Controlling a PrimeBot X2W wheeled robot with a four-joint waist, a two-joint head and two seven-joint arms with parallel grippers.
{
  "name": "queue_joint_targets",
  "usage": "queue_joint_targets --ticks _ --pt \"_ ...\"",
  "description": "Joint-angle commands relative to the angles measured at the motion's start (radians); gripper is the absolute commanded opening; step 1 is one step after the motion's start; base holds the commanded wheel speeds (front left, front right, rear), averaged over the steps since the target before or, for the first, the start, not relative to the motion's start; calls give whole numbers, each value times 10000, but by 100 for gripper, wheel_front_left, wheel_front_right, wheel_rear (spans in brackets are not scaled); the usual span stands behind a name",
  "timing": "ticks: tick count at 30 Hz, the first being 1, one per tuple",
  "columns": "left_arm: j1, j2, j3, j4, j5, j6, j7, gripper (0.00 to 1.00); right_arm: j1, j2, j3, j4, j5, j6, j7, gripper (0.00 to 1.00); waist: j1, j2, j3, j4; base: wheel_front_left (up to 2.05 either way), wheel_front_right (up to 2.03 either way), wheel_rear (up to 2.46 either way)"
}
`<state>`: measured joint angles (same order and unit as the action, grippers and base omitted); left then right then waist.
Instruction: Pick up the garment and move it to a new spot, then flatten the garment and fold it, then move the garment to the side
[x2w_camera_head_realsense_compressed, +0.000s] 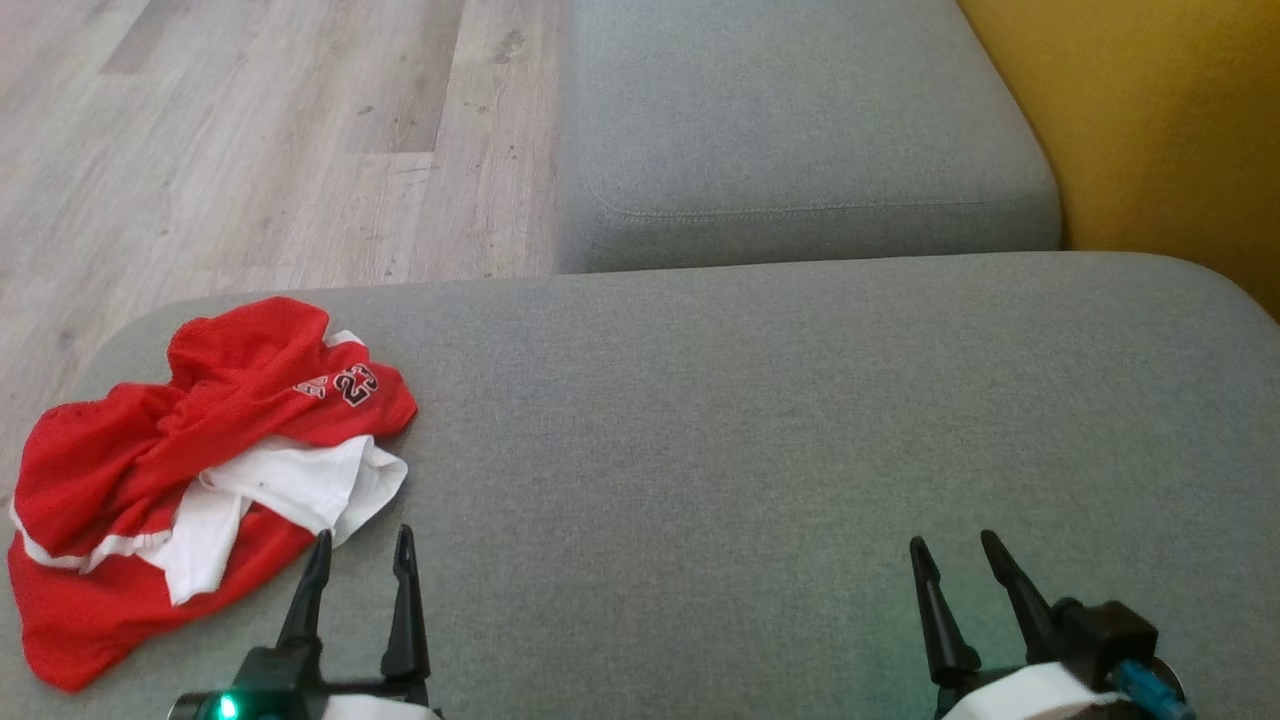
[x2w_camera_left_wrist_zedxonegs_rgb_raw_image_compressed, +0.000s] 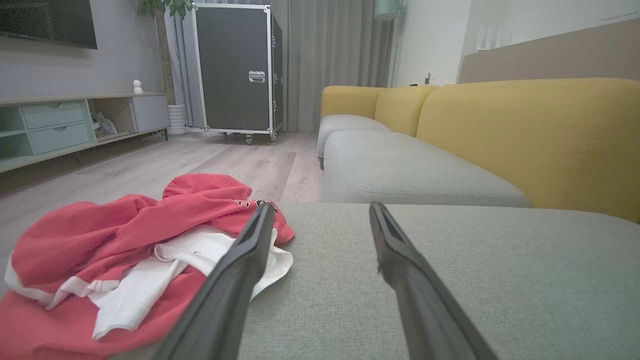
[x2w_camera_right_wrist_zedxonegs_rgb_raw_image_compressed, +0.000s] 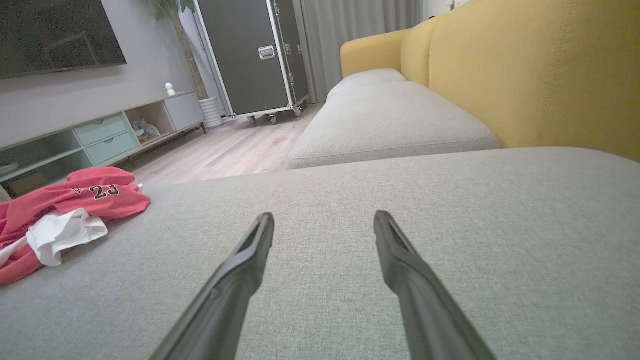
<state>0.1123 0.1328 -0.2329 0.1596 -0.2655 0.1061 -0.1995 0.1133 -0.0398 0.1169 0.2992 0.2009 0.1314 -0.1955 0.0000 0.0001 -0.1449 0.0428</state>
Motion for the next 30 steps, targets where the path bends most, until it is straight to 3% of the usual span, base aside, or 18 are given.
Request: queue_joint_targets --ticks 1,15,30 --pt "-349 135 159 -312 458 107 -165 100 -239 -93 254 -394 -440 -7 -207 100 0 -1 -37 4 0 0 0" --pt "-230 181 -38 81 2157 193 -580 100 -38 -103 450 -441 -2277 -7 -620 100 0 -1 -285 28 0 0 0" --pt "-223 27 116 417 2267 -57 -623 100 18 -104 406 -462 -2542 -7 -663 100 0 -1 -249 70 0 0 0"
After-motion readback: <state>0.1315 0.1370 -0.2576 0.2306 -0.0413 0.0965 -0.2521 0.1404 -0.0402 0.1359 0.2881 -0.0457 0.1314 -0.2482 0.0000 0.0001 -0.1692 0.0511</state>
